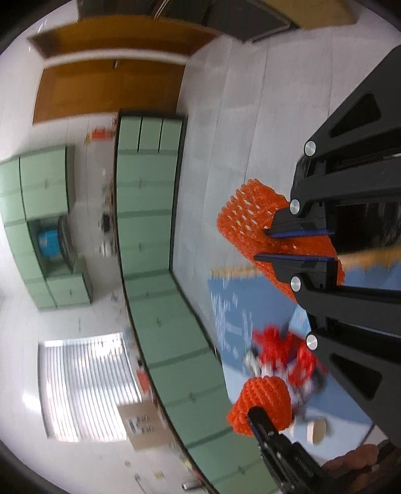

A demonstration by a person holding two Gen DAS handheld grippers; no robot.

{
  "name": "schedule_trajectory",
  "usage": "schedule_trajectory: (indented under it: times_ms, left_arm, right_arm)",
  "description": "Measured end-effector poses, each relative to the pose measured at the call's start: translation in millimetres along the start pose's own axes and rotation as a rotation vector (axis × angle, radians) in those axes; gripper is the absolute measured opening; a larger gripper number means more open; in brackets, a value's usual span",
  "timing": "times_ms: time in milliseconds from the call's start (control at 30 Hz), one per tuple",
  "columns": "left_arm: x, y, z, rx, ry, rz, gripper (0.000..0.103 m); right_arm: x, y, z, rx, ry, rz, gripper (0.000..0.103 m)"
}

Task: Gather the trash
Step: 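Carry both orange nets to the black bin and open both tools, then move the right tool back to the table toward the milk carton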

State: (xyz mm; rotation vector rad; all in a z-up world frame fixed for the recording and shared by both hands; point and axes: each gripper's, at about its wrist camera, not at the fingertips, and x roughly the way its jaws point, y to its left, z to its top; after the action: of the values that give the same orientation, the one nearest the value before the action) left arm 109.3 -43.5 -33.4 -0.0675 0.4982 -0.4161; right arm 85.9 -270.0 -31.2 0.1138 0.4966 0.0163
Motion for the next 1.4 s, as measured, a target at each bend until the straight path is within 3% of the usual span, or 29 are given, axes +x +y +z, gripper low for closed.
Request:
schedule_trajectory:
  times_ms: [133, 233, 400, 500, 567, 600, 700, 800, 900, 1033, 1167, 1400]
  left_arm:
    - [61, -39, 5, -0.005, 0.09, -0.182, 0.011]
    - [102, -64, 0, 0.02, 0.146, -0.255, 0.011]
    - [170, -92, -16, 0.027, 0.269, -0.335, 0.011]
    - [184, -97, -26, 0.018, 0.316, -0.341, 0.015]
    - [197, -96, -30, 0.006, 0.351, -0.338, 0.04]
    - [199, -95, -31, 0.005, 0.353, -0.328, 0.044]
    - [198, -90, -30, 0.002, 0.36, -0.329, 0.053]
    - [189, -82, -26, 0.001, 0.341, -0.316, 0.058]
    - [165, -71, -18, 0.001, 0.285, -0.291, 0.063]
    - [118, -48, -12, 0.014, 0.17, -0.181, 0.069]
    - [66, -11, -20, 0.019, 0.069, 0.002, 0.072]
    - [1, 58, -51, -0.029, 0.041, 0.284, 0.072]
  right_arm:
    - [16, -42, -19, 0.039, 0.046, -0.106, 0.009]
    - [33, -64, -37, 0.05, 0.091, -0.163, 0.009]
    - [63, -92, -63, 0.069, 0.142, -0.203, 0.009]
    - [79, -102, -73, 0.083, 0.172, -0.217, 0.01]
    - [90, -108, -80, 0.084, 0.198, -0.223, 0.013]
    - [95, -111, -83, 0.082, 0.212, -0.231, 0.014]
    - [101, -113, -88, 0.083, 0.234, -0.242, 0.033]
    - [102, -113, -85, 0.089, 0.234, -0.248, 0.041]
    - [93, -104, -80, 0.09, 0.209, -0.247, 0.058]
    - [76, -80, -68, 0.075, 0.155, -0.218, 0.07]
    - [60, -43, -58, 0.076, 0.086, -0.145, 0.079]
    - [51, 57, -67, -0.009, 0.076, 0.082, 0.085]
